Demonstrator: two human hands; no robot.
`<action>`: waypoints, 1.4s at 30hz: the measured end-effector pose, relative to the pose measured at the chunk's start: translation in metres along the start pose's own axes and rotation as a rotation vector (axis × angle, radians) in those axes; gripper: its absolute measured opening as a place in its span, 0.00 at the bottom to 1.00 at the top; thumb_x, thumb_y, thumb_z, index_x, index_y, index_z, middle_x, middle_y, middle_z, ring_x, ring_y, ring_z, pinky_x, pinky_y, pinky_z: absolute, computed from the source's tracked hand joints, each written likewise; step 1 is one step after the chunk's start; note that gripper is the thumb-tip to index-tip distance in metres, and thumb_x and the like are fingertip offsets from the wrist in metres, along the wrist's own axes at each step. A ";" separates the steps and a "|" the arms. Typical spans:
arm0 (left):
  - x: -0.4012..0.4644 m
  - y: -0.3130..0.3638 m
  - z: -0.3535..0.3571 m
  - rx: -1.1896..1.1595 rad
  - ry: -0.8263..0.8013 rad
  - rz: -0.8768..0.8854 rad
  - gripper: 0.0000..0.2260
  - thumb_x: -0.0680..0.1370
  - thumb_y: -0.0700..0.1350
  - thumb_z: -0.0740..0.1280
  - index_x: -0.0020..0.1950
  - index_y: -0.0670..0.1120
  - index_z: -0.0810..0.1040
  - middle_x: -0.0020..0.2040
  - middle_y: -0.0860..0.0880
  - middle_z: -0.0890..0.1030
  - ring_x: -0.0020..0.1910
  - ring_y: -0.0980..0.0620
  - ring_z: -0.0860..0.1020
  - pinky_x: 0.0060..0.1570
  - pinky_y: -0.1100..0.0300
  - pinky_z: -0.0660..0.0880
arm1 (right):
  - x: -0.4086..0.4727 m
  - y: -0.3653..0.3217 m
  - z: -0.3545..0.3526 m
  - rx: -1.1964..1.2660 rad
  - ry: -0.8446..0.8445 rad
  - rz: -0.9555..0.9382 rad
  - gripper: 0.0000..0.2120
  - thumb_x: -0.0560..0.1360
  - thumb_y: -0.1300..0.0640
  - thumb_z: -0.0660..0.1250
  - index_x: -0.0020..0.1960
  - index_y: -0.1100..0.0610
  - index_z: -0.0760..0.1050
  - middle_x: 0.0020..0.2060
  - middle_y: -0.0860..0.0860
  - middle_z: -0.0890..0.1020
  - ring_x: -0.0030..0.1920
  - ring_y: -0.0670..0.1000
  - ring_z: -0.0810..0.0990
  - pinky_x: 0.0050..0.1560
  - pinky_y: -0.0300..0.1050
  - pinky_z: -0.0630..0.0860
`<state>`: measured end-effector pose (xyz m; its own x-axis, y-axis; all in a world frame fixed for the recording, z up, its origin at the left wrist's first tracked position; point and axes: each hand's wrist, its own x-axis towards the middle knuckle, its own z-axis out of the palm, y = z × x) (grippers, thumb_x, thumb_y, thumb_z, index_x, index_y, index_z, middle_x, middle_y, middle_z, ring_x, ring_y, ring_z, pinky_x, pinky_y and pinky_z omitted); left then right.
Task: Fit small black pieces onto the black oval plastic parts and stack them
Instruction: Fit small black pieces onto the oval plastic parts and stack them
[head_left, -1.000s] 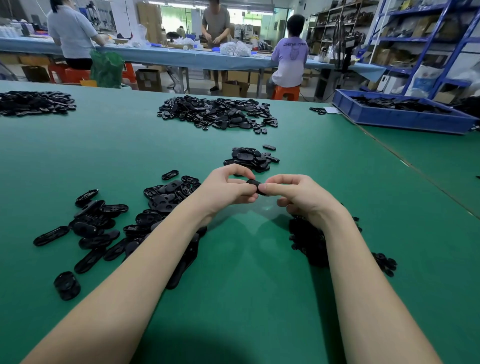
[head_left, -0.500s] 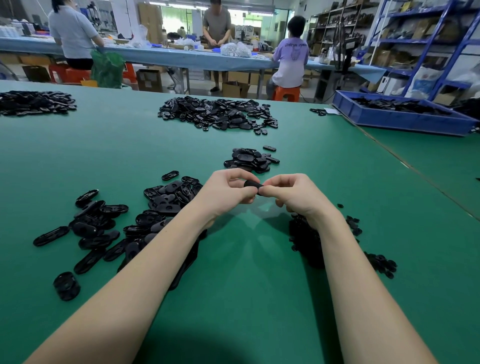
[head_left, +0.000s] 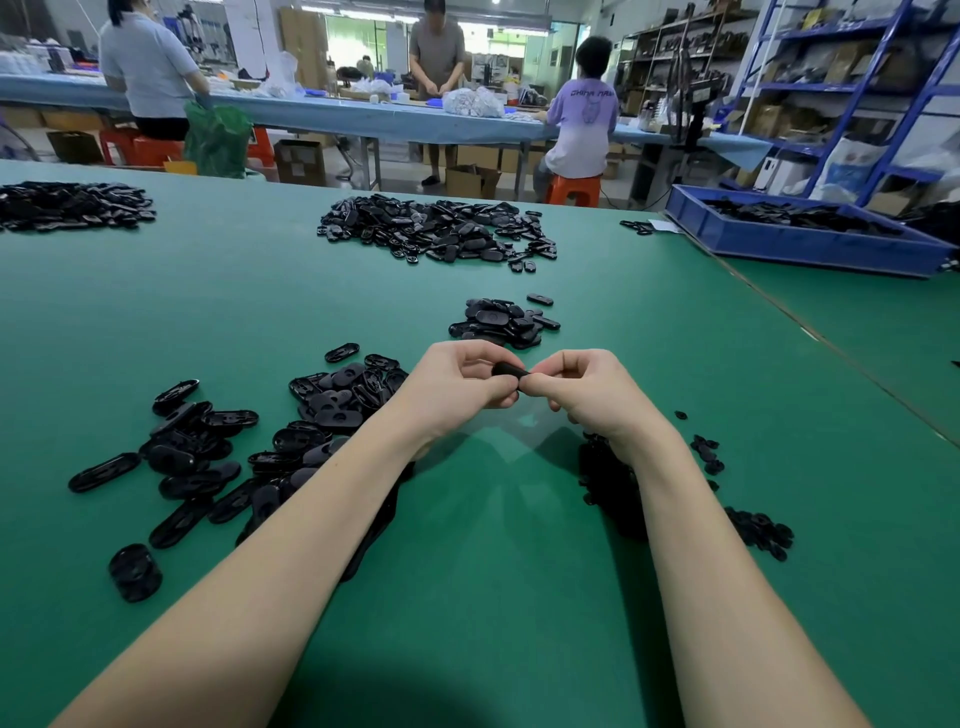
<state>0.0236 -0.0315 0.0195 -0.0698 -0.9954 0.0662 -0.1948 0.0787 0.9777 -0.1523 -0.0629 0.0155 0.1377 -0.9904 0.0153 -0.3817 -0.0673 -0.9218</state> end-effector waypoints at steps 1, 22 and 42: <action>0.000 -0.001 0.000 0.009 0.001 -0.005 0.06 0.77 0.33 0.70 0.52 0.40 0.83 0.39 0.44 0.84 0.38 0.53 0.82 0.52 0.62 0.80 | 0.000 0.000 0.001 -0.008 0.004 -0.002 0.06 0.71 0.57 0.77 0.38 0.52 0.81 0.23 0.40 0.74 0.22 0.39 0.68 0.23 0.29 0.63; 0.007 -0.009 0.003 0.092 0.122 0.080 0.08 0.76 0.37 0.71 0.47 0.50 0.83 0.39 0.46 0.86 0.41 0.50 0.85 0.55 0.53 0.81 | 0.002 0.001 0.015 0.055 0.103 -0.077 0.07 0.71 0.58 0.76 0.39 0.53 0.79 0.24 0.40 0.77 0.25 0.41 0.71 0.28 0.32 0.67; 0.050 -0.017 -0.008 0.578 0.329 0.204 0.06 0.73 0.51 0.75 0.47 0.56 0.81 0.42 0.59 0.83 0.38 0.59 0.80 0.46 0.60 0.77 | 0.008 0.008 -0.001 0.273 0.115 0.078 0.07 0.78 0.48 0.71 0.50 0.51 0.81 0.47 0.44 0.86 0.30 0.42 0.82 0.31 0.36 0.72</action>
<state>0.0309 -0.0835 0.0073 0.1220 -0.9156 0.3832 -0.7052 0.1917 0.6826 -0.1551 -0.0712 0.0084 0.0076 -0.9995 -0.0307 -0.1247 0.0295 -0.9918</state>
